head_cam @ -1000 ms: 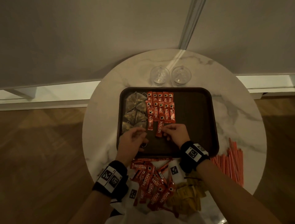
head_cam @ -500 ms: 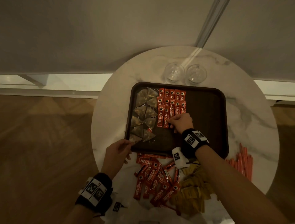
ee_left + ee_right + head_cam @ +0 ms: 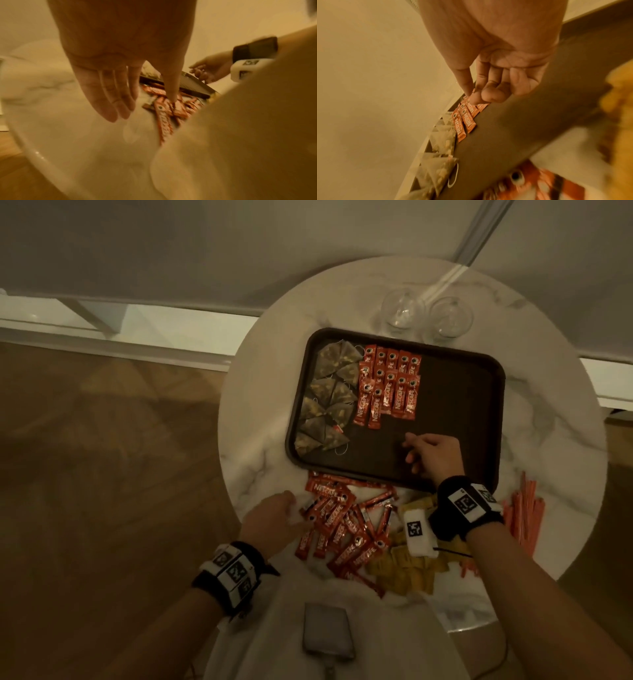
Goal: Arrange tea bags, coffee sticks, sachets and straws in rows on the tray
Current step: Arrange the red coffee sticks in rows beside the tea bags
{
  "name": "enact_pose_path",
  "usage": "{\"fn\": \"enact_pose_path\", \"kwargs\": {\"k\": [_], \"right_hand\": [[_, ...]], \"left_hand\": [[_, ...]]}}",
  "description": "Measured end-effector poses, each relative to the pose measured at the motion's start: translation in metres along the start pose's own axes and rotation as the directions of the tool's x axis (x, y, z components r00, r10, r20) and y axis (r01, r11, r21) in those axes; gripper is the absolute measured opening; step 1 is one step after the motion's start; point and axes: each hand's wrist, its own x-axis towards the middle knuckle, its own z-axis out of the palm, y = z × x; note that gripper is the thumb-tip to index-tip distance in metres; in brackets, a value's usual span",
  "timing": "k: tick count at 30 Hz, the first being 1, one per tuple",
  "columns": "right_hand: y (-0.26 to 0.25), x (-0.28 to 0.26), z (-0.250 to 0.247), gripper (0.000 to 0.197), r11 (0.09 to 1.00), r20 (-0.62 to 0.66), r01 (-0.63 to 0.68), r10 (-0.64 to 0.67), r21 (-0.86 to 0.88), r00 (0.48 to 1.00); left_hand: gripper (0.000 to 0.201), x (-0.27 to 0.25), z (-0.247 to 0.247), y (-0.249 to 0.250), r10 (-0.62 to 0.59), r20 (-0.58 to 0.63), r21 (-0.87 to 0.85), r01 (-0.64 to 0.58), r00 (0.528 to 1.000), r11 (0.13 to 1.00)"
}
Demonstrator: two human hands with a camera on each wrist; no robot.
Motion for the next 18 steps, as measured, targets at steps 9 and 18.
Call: {"fn": "enact_pose_path", "kwargs": {"k": [9, 18], "right_hand": [[0.052, -0.083, 0.004, 0.032, 0.988, 0.192, 0.074, -0.047, -0.136, 0.98], [0.106, -0.121, -0.002, 0.029, 0.977, 0.31, 0.052, 0.015, -0.207, 0.951]], "left_hand": [[0.081, -0.011, 0.051, 0.019, -0.007, -0.179, -0.007, 0.006, 0.984, 1.0], [0.052, -0.025, 0.07, 0.012, -0.054, -0.28, -0.265, -0.023, 0.958, 0.964]]}}
